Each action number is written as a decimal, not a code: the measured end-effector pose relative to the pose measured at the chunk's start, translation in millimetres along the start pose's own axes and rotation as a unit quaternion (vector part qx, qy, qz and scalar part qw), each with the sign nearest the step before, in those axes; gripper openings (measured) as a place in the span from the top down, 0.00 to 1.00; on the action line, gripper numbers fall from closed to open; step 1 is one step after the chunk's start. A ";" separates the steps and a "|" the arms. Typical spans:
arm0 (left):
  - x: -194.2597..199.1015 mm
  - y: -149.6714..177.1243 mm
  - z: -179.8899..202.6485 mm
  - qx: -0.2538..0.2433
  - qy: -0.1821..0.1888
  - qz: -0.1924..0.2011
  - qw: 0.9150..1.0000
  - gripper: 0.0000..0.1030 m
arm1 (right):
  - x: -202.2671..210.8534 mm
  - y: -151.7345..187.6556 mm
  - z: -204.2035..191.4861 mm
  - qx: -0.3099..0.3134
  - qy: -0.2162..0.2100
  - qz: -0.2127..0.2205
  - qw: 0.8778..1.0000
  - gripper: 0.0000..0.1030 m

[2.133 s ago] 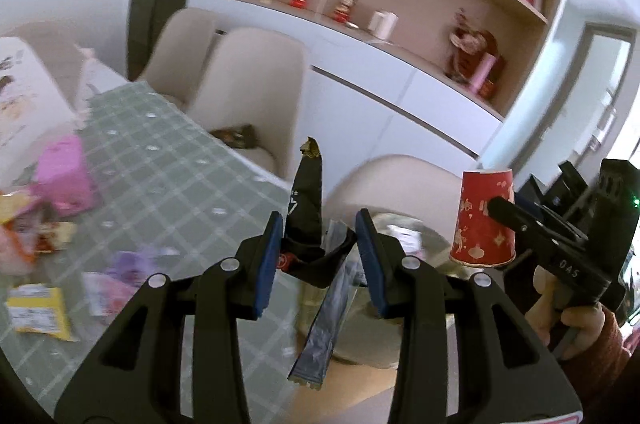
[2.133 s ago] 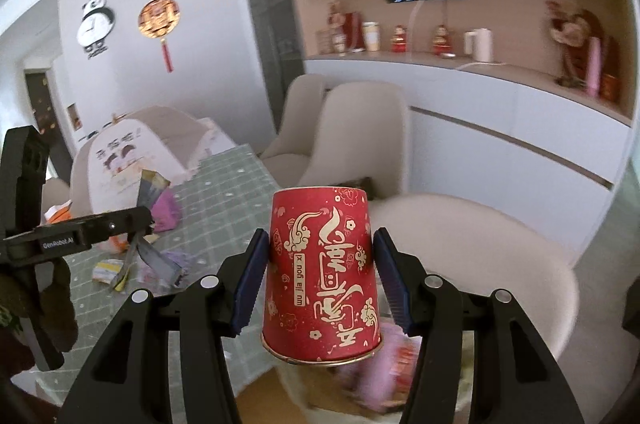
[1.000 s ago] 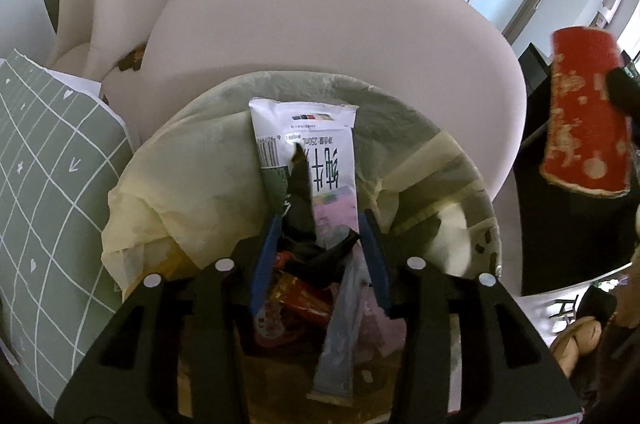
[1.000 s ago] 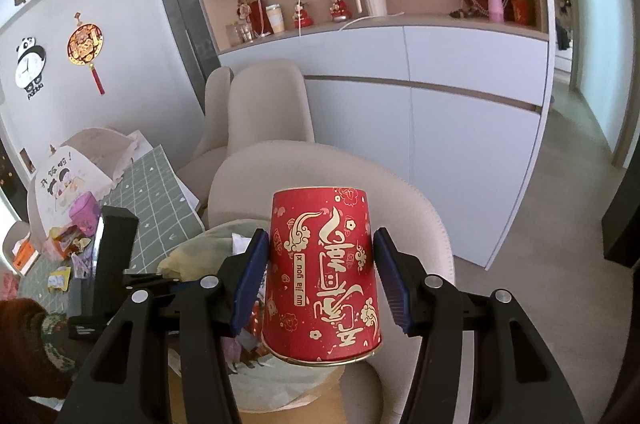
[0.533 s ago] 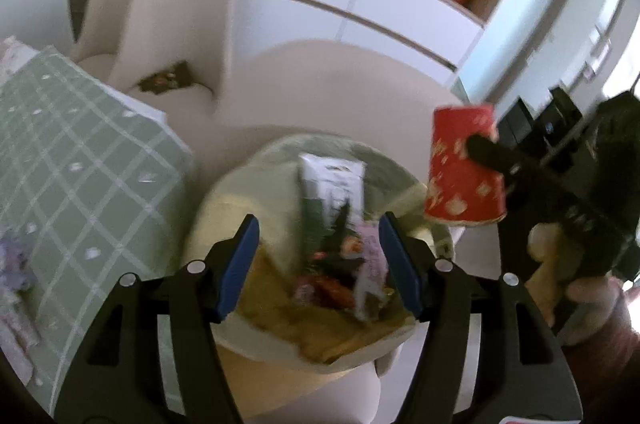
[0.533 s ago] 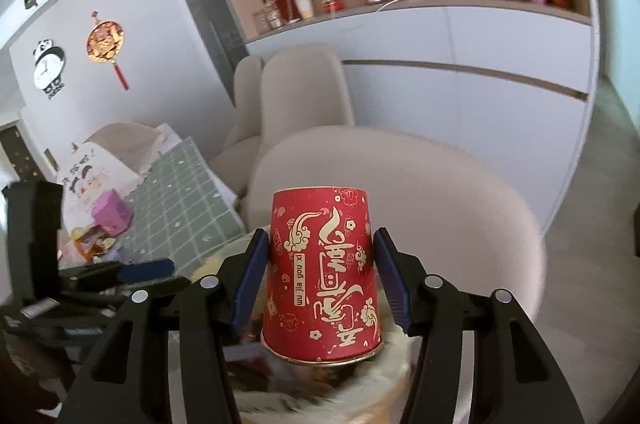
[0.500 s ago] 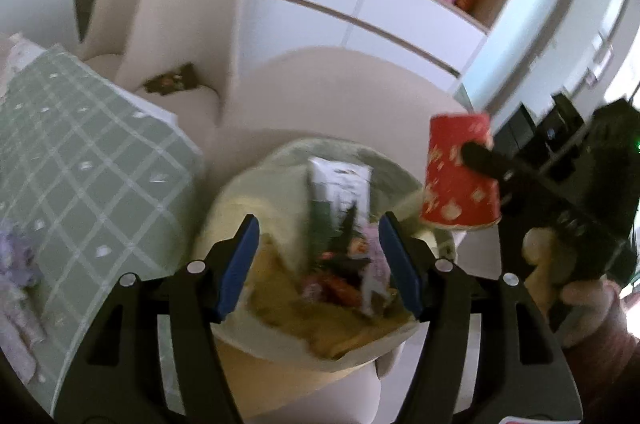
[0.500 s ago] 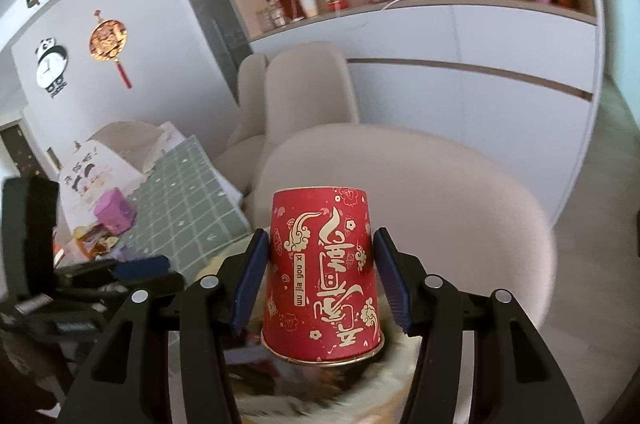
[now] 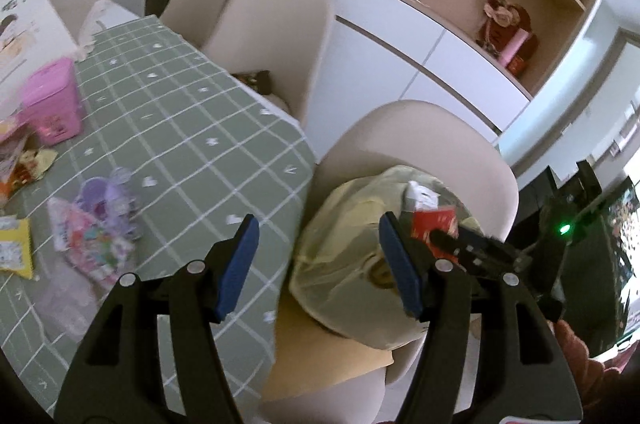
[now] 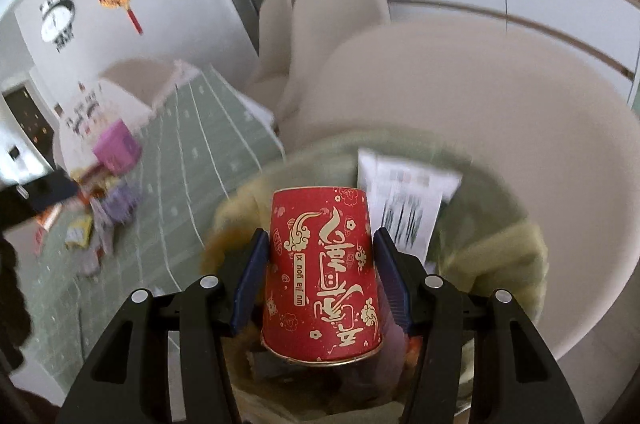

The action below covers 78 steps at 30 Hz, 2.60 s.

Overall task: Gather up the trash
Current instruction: 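Lower the red paper cup into the yellow bag and open the right tool, then move both tools back over the table and grasp the pink chip bag with the left tool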

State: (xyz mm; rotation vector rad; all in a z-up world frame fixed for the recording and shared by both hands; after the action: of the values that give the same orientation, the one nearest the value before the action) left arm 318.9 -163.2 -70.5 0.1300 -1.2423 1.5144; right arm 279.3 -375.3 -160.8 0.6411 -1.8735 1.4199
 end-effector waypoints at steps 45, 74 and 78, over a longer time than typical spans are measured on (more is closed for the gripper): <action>188.1 -25.6 -403.5 0.144 -0.109 0.098 0.979 0.42 | 21.2 8.3 -290.8 0.121 0.038 0.044 0.991 0.47; 107.0 -21.3 -382.5 0.045 -0.072 -0.026 0.996 0.83 | -45.6 -1.4 -365.9 0.215 -0.077 -0.028 0.973 0.47; 128.0 -7.8 -360.7 0.070 -0.058 -0.005 0.996 0.88 | -51.8 0.5 -369.4 0.215 -0.082 -0.039 0.972 0.47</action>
State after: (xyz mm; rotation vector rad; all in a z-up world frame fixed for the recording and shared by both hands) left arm 462.2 184.7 -140.7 0.3200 -1.2247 1.6046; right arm 396.4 -21.8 -140.5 1.0557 -1.6458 1.7839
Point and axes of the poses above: each gripper's, at about its wrist camera, not at the fingertips, and x roughly against the way its jaws point, z to its right, y to its underside, the point moved 9 cm from there along -x, roughly the way its jaws point, and after that the axes turned 9 degrees about y, right-handed, at the moved point
